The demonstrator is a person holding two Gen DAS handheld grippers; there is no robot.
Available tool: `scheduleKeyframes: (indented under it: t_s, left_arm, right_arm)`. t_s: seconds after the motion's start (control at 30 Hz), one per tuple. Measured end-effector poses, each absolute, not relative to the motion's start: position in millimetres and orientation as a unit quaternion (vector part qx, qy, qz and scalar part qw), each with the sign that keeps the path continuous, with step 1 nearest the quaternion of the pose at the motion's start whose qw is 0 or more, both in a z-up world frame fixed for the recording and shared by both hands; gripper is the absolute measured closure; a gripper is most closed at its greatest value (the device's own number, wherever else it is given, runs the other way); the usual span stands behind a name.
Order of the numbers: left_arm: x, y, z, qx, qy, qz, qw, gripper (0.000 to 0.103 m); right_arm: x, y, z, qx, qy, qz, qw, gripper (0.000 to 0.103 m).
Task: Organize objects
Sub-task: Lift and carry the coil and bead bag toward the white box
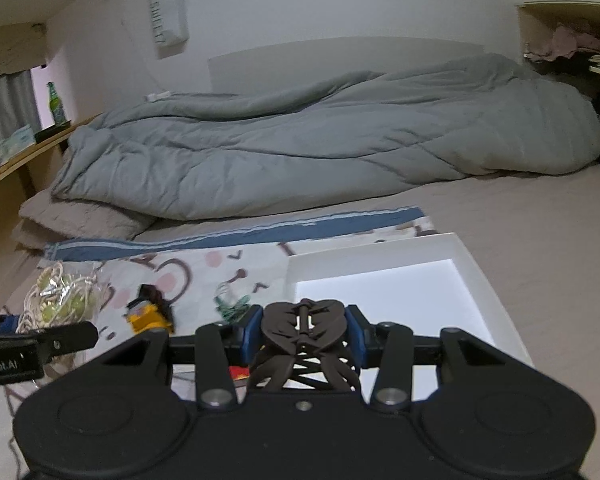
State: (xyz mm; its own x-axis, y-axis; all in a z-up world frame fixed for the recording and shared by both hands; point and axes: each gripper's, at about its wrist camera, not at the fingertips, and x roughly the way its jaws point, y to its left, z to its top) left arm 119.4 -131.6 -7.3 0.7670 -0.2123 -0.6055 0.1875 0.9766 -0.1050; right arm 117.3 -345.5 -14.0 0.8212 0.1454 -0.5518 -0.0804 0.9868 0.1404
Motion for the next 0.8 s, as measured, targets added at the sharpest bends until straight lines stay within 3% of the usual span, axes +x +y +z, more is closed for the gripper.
scheduleKeyframes:
  t_s: [0.4,0.8]
  left_arm:
    - [153.9,-210.0,-57.5,-0.063,0.370,-0.155,0.914,0.038]
    - [175.5,-236.5,-115.3,-0.120,0.423,-0.150,0.886,0.037]
  right_arm:
    - [141.3,-395.7,-40.6,0.051,0.320,0.012,0.946,0.058]
    - [158.9,-412.4,-70.9,0.041,0.370,-0.004,0.928,0.058]
